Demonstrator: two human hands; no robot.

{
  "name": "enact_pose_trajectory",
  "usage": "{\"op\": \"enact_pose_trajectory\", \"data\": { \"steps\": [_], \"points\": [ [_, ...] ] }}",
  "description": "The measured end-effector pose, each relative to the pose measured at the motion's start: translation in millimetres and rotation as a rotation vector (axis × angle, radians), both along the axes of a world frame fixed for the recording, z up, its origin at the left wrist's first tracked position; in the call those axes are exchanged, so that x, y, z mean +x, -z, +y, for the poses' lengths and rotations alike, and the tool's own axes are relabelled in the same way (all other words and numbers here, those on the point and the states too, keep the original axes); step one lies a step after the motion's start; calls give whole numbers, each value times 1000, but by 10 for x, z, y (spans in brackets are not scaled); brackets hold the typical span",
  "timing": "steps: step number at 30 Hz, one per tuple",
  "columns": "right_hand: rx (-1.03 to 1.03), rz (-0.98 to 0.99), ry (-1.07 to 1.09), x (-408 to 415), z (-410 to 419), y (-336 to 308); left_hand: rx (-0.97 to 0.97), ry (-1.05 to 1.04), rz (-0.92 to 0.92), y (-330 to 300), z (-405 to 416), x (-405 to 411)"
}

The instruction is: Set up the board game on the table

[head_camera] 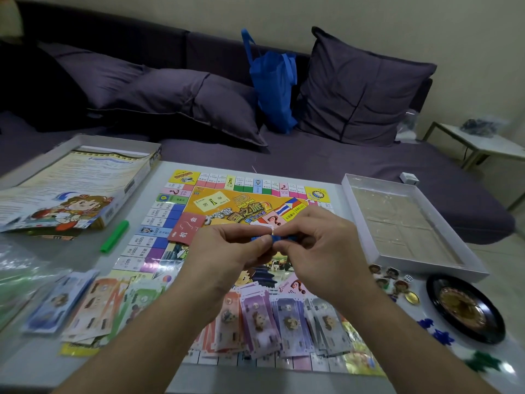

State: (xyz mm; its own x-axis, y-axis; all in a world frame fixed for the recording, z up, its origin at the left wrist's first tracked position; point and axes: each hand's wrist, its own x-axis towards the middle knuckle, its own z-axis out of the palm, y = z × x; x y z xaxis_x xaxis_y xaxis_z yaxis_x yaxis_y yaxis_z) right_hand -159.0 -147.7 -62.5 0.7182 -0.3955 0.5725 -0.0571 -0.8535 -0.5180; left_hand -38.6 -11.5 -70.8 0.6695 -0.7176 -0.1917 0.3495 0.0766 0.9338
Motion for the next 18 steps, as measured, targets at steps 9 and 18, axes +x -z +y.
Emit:
{"op": "enact_pose_trajectory", "data": {
  "steps": [9,18],
  "points": [
    [127,-56,-33,12,47,-72,-124,54,189,-50,30,-4],
    [79,-47,-19,-13,58,-56,-93,21,214,-65,-3,-30]
  ]
}}
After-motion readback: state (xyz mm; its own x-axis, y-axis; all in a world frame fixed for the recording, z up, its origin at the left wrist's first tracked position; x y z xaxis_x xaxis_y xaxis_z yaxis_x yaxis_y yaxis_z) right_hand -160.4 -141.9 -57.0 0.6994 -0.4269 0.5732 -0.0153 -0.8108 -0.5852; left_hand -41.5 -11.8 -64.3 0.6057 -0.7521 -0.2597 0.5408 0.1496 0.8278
